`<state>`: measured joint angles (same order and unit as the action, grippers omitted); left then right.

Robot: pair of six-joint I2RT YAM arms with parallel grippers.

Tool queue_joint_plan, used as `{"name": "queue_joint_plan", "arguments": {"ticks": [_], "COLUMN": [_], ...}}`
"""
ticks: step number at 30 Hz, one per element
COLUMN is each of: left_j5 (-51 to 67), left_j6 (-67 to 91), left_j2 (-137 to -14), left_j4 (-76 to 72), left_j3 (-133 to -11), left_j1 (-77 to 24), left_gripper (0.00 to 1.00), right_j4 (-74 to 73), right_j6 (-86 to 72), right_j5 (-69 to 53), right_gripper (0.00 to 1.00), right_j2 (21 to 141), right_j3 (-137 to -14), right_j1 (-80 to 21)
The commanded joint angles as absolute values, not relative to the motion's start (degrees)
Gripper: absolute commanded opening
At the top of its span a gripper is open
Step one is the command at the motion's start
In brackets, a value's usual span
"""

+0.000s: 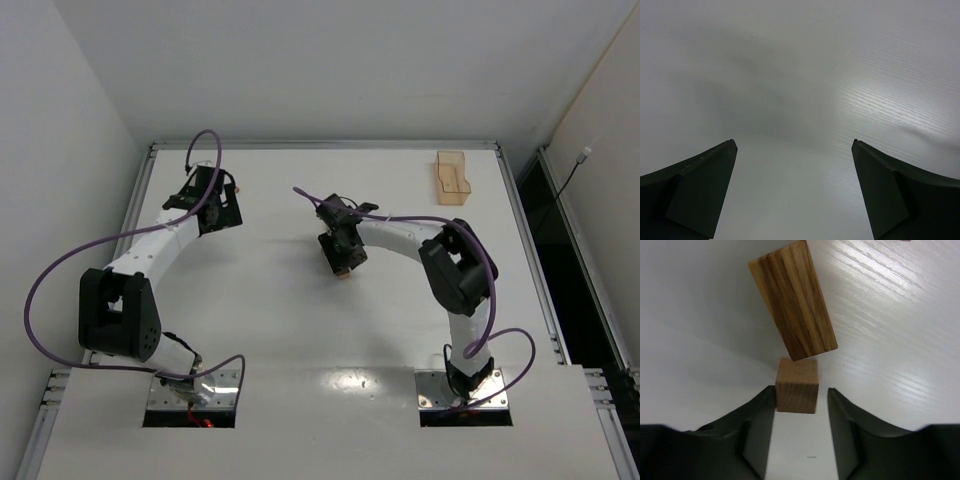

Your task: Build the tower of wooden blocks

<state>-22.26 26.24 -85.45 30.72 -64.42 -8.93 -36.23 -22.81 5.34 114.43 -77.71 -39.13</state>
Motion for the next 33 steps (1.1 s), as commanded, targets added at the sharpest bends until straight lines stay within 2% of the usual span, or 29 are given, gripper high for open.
{"name": "queue_joint_plan", "arguments": {"ticks": [1,2,3,6,16,21,27,33], "left_j5": [-22.6,-22.6,-22.6,-22.6,-21.4,-21.4,-22.0,-23.0], "left_j6": [27.2,27.2,27.2,27.2,27.2,27.2,27.8,27.8], "left_j2": [-85.3,-85.8,-85.8,-85.8,-84.0,-83.5,-83.5,-83.5], "left_j4": [29.6,29.6,29.6,29.6,29.1,29.1,29.1,29.1], "left_j3": [-65.9,-65.9,-65.9,-65.9,-64.7,-64.7,-65.2,-65.7], "left_j1": [-8.1,-8.1,-8.1,-8.1,-8.1,-8.1,-8.1,-8.1], "left_gripper": [1.00,1.00,1.00,1.00,1.00,1.00,1.00,1.00], "right_j4": [-35.9,-35.9,-35.9,-36.4,-38.1,-41.6,-44.4,-45.5], "right_j6": [-23.6,-23.6,-23.6,-23.6,-23.6,-27.3,-30.8,-31.4], "right_j5": [5.4,5.4,5.9,7.3,2.5,9.8,3.6,3.6], "right_gripper": [0.39,0.32,0.18,0.00,0.00,0.00,0.00,0.00], "right_j2": [114.3,114.3,114.3,113.6,101.2,99.9,106.2,114.5], "right_j3": [-80.0,-80.0,-80.0,-80.5,-81.9,-87.8,-95.4,-101.9], "right_j1": [-38.8,-38.8,-38.8,-39.4,-36.3,-34.3,-32.8,-33.3]}}
